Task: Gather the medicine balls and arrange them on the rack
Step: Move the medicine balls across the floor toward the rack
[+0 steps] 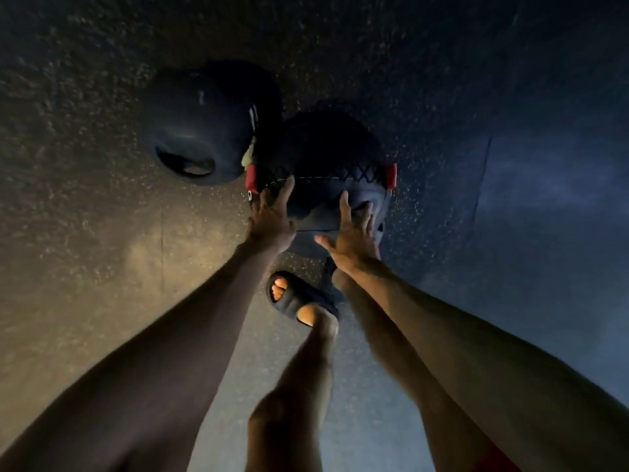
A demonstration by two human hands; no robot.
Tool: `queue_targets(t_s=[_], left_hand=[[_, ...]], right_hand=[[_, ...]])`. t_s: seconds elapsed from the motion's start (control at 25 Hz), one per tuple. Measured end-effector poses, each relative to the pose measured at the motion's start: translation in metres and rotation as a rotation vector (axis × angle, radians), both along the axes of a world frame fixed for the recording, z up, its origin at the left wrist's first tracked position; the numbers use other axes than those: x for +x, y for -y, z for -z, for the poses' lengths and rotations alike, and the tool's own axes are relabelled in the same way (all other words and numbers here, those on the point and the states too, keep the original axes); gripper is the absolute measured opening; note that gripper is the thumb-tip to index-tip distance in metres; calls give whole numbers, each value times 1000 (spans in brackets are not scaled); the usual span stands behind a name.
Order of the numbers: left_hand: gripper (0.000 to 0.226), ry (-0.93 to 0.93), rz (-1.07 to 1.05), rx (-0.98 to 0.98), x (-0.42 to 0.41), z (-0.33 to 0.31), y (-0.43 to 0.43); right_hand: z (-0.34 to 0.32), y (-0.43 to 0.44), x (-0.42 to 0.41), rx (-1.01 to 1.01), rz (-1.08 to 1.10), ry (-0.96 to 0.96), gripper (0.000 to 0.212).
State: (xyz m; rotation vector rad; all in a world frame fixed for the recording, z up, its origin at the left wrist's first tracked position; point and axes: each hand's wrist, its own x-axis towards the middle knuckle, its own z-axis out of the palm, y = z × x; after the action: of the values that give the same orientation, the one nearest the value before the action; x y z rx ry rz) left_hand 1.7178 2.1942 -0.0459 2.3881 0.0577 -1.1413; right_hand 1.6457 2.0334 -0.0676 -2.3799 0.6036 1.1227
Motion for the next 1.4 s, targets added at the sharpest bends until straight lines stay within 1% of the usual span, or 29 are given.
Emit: queue_targets(t_s=[0.04, 0.12, 0.28, 0.48, 0.64, 0.76, 0.88, 0.96, 1.0, 1.08, 1.16, 1.24, 1.32, 1.4], left_hand=[[84, 36, 36, -3, -3, 4, -2], [87, 126, 121, -38, -3, 12, 1], [89, 174, 186, -67, 17, 28, 13], [88, 285, 230, -152, 71, 42, 48], [105, 367, 309, -128, 96, 39, 77], [104, 369, 260, -114, 124, 41, 101], [99, 328, 255, -36, 174, 47, 133], [97, 265, 237, 6, 215, 51, 155], [95, 226, 214, 19, 237, 52, 165], [87, 192, 148, 34, 275, 54, 186], [72, 268, 74, 56, 292, 58, 206], [63, 371, 36, 64, 290, 57, 216], [67, 428, 82, 30, 278, 55, 210], [80, 436, 196, -8, 268, 55, 200]], right_hand=[[6, -6, -3, 1, 38, 36, 106], [17, -12, 1, -13, 146, 115, 105], [35, 10, 32, -33, 266, 259, 96], [46, 68, 101, -120, 268, 288, 87], [50, 112, 162, -126, 331, 287, 84], [55, 136, 206, -119, 413, 320, 80], [56, 152, 227, -74, 511, 470, 71], [52, 146, 210, -80, 466, 606, 68], [50, 137, 194, -93, 408, 642, 71], [49, 120, 170, -105, 313, 639, 82], [53, 123, 179, -99, 323, 605, 87], [55, 138, 214, -95, 359, 562, 86], [57, 155, 253, -72, 383, 511, 84], [61, 181, 292, -18, 421, 458, 85]])
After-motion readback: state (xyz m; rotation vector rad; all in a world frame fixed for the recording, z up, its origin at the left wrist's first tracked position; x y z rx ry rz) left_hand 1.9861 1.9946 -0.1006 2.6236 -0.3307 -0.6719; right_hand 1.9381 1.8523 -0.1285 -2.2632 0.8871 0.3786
